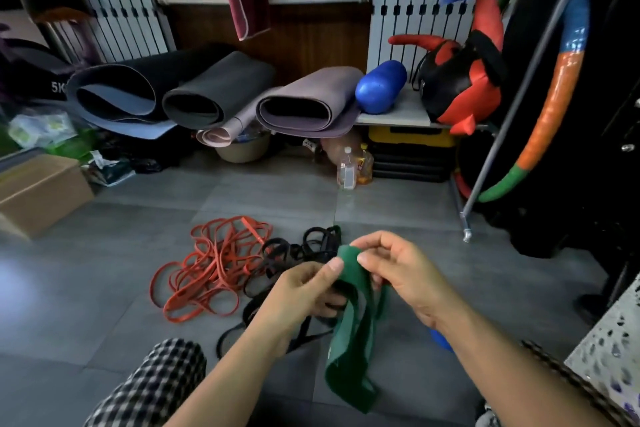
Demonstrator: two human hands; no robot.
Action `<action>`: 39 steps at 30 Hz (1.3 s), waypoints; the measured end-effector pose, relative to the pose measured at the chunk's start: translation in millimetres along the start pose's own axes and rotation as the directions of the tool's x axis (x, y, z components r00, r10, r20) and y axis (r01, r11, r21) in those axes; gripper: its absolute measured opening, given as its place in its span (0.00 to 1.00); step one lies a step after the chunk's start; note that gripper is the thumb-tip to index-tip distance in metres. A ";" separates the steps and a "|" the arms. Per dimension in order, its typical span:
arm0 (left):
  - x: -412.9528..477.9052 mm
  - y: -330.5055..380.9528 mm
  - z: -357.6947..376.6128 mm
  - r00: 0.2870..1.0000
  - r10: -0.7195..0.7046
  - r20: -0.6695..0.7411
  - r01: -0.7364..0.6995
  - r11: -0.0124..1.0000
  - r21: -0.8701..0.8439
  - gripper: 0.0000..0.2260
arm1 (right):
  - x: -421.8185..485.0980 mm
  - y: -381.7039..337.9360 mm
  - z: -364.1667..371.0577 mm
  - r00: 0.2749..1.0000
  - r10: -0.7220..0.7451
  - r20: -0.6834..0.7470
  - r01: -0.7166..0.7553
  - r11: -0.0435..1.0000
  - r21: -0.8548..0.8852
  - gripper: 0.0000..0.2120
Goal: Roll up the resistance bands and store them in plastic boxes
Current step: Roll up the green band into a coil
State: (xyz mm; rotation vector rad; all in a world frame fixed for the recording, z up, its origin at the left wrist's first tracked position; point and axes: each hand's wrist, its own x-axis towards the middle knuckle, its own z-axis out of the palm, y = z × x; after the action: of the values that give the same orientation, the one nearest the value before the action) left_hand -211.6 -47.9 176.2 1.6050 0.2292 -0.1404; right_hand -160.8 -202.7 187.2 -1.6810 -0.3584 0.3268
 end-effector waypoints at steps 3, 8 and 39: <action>14.1 -9.0 -1.8 0.998 0.009 -0.065 0.000 0.991 0.136 0.13 | 8.7 15.7 8.7 1.000 -0.020 0.013 0.021 0.994 -0.105 0.12; 29.4 -7.2 -9.4 0.993 0.038 -0.116 -0.028 0.996 0.085 0.11 | 17.3 29.1 8.5 0.985 -0.101 0.138 0.148 0.903 -0.402 0.20; 33.3 -12.9 -4.5 0.988 -0.141 -0.067 0.105 0.920 -0.378 0.05 | 16.9 35.1 19.7 0.967 -0.253 -0.037 0.222 0.903 -0.367 0.26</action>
State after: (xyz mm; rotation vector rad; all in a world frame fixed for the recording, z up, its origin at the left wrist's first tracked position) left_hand -182.5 -40.9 156.2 1.2170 0.4056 -0.1110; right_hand -151.9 -182.5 149.5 -1.9783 -0.5832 0.0047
